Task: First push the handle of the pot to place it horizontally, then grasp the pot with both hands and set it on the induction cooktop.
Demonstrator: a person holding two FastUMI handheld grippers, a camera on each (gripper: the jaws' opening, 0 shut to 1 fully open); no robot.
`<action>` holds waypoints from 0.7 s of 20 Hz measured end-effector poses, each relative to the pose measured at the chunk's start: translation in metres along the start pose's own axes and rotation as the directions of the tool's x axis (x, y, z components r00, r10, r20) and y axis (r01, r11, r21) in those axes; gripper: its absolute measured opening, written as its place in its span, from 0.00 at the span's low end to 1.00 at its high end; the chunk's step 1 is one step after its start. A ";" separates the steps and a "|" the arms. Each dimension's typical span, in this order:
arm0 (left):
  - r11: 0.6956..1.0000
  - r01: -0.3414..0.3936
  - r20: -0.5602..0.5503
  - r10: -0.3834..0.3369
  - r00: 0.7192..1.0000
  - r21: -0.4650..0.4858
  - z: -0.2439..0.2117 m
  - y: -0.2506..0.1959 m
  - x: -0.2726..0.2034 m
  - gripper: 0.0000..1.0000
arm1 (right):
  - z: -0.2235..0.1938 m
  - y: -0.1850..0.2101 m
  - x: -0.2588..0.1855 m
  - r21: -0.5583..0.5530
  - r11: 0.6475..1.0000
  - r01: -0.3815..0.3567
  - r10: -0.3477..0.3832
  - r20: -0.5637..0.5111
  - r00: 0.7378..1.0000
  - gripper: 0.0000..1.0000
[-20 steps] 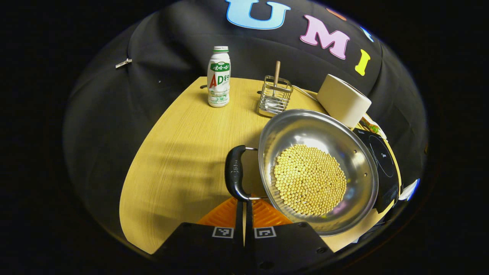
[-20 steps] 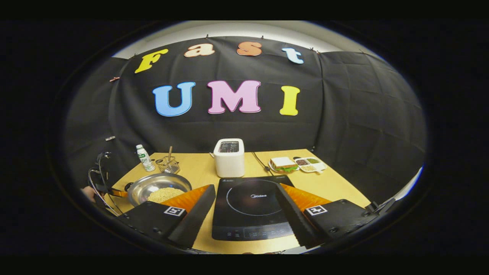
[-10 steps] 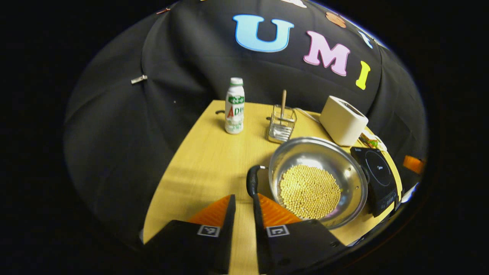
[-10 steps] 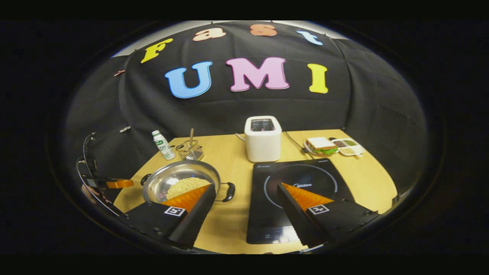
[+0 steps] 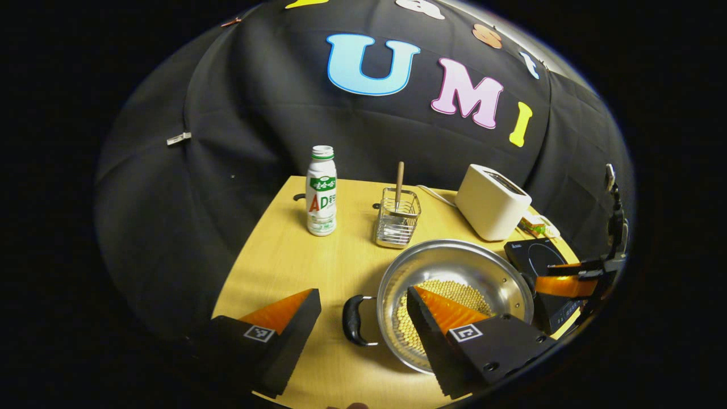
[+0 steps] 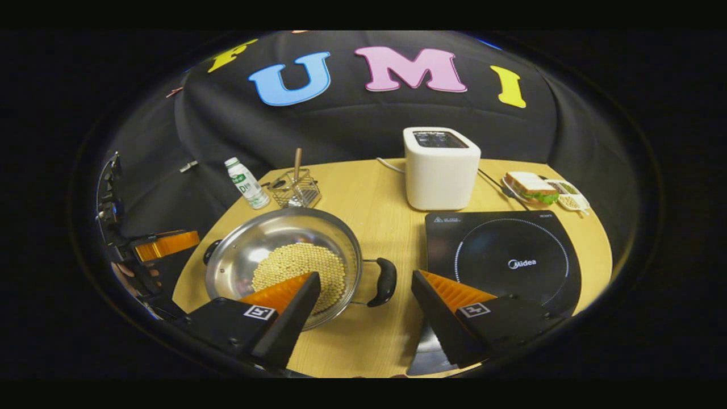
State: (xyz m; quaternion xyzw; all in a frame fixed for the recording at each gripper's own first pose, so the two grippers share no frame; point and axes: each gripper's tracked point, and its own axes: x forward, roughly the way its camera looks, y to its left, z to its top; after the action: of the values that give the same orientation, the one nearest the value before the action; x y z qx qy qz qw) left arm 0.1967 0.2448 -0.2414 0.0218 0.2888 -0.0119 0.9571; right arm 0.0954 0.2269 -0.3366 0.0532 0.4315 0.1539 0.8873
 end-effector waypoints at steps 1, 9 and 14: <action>1.000 0.023 -0.022 -0.024 0.999 -0.019 -0.007 -0.004 0.010 0.95 | -0.005 0.000 0.008 0.010 1.000 0.003 -0.003 -0.016 1.000 1.00; 0.996 0.063 -0.168 -0.073 0.983 -0.067 -0.050 -0.004 0.060 0.93 | -0.037 0.012 0.051 0.031 0.999 -0.011 0.015 -0.138 0.990 0.94; 0.996 0.069 -0.211 -0.078 0.974 -0.048 -0.067 -0.006 0.069 0.84 | -0.047 0.002 0.065 0.076 0.997 0.018 -0.004 -0.188 0.982 0.92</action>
State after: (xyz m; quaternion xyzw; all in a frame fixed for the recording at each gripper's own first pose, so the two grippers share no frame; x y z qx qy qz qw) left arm 0.2167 0.2409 -0.3353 -0.0071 0.3904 -0.0392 0.9198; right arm 0.0951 0.2479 -0.4139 0.0706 0.5191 0.1365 0.8408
